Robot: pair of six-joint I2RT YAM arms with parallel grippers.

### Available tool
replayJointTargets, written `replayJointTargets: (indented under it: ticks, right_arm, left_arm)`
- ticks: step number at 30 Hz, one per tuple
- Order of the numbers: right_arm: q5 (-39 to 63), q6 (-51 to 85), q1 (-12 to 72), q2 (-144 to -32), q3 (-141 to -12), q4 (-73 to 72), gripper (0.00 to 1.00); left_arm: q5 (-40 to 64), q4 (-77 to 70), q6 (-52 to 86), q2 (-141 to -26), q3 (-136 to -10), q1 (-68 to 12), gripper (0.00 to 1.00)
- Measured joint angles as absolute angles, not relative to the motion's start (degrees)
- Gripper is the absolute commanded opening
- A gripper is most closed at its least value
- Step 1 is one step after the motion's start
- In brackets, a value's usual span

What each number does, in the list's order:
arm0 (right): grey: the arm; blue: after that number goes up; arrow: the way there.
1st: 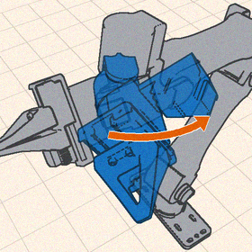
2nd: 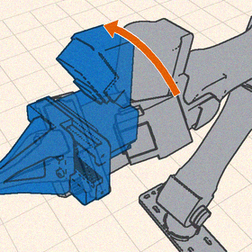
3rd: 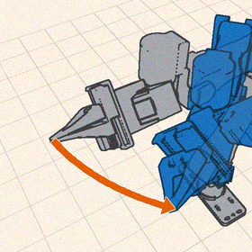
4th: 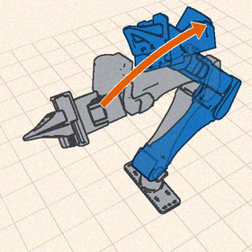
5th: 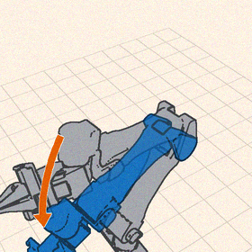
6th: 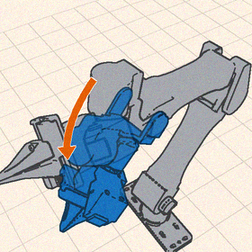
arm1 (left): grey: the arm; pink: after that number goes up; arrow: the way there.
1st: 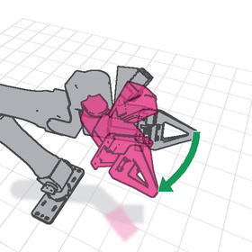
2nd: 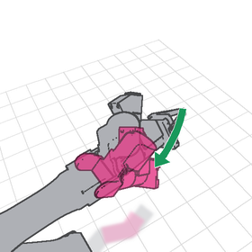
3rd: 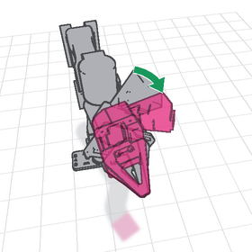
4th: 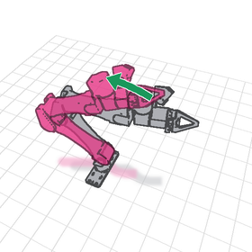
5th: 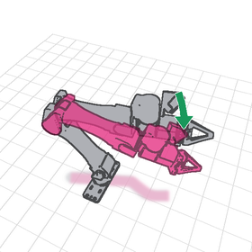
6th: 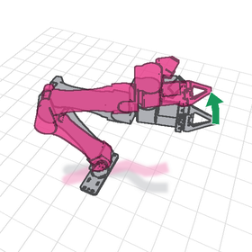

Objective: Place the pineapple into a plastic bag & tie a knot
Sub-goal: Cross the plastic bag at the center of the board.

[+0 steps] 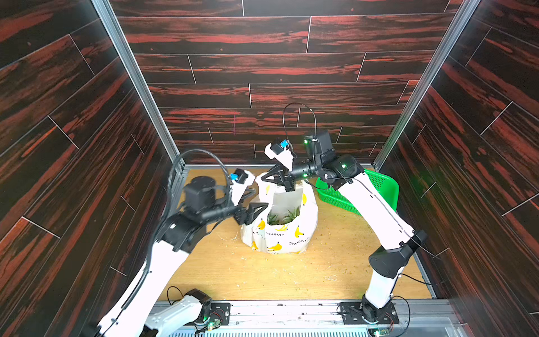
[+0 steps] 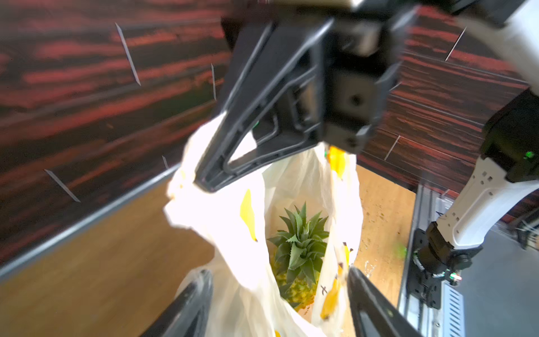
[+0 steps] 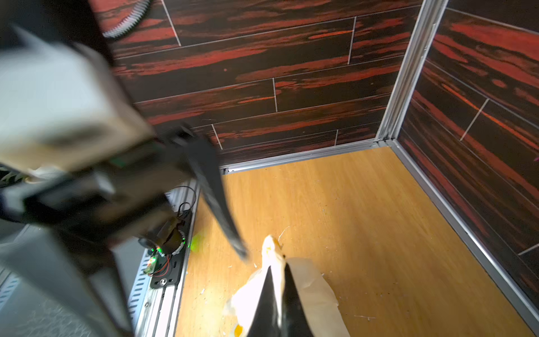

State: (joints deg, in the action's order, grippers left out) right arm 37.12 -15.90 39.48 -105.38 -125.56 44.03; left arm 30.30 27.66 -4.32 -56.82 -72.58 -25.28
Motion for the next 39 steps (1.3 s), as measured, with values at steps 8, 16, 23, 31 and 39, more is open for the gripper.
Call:
replayJointTargets:
  ticks: [8,16,23,31,39]
  right_arm:
    - [35.3,-14.8,39.5,-105.4,-125.6,43.3,0.00]
    - [34.6,-13.9,39.5,-105.3,-125.6,43.3,0.00]
    - [34.0,-13.9,39.5,-105.0,-125.6,43.5,0.00]
    - [32.9,-13.5,39.2,-104.8,-125.6,43.5,0.00]
    - [31.9,-13.3,38.8,-104.8,-125.5,43.5,0.00]
  left_arm:
    - [24.0,23.7,-0.6,-55.0,-71.5,-40.6,0.73]
    - [6.9,9.1,3.9,-65.2,-66.8,-52.8,0.73]
    - [-3.3,-6.9,8.5,-69.4,-61.6,-55.4,0.74]
    - [-9.7,-18.1,10.8,-73.3,-60.5,-55.8,0.72]
    - [-11.0,-22.9,11.2,-75.9,-60.4,-56.2,0.49]
